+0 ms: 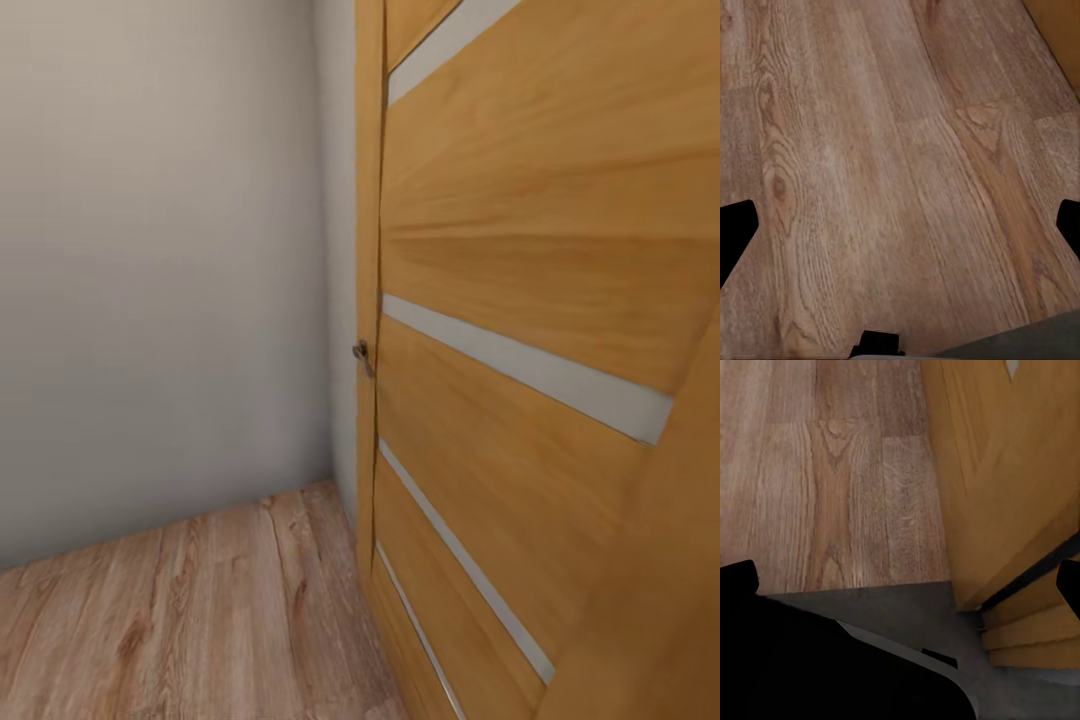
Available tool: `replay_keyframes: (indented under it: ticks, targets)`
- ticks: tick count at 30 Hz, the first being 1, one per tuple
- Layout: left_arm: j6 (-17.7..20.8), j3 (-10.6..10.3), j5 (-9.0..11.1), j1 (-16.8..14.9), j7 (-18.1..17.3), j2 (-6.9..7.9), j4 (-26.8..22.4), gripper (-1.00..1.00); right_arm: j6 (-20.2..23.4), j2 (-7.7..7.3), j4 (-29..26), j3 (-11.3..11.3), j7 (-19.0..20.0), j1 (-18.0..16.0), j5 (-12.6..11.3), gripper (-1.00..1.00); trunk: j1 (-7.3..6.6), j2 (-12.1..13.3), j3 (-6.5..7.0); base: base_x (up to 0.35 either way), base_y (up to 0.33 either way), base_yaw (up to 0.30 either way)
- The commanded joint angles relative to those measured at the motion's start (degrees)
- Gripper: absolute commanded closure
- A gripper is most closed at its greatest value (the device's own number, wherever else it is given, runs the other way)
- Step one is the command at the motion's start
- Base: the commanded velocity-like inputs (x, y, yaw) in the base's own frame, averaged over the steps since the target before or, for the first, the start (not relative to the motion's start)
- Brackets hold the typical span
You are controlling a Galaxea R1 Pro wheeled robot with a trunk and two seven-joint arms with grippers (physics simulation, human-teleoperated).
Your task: Move the two storage containers from the living room to the garage. In the garage, place one container on the floor and stack the other container on top of it (either order is fine).
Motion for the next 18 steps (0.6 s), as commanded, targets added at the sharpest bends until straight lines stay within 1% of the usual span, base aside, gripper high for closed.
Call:
replay_keyframes:
  ticks: [1, 18]
  targets:
    - [-0.33, 0.24, 0.08, -0.1, 0.04, 0.01, 0.22, -1.0, -0.19, 0.0, 0.03, 0.39, 0.09, -0.01, -0.35, -1.0, 0.0, -0.03, -0.04, 0.0, 0.0, 0.295]
    - [-0.36, 0.31, 0.18, -0.1, 0.23, 0.04, 0.2, -1.0, -0.19, 0.0, 0.08, 0.39, 0.09, -0.01, -0.35, -1.0, 0.0, -0.03, -0.04, 0.0, 0.0, 0.298]
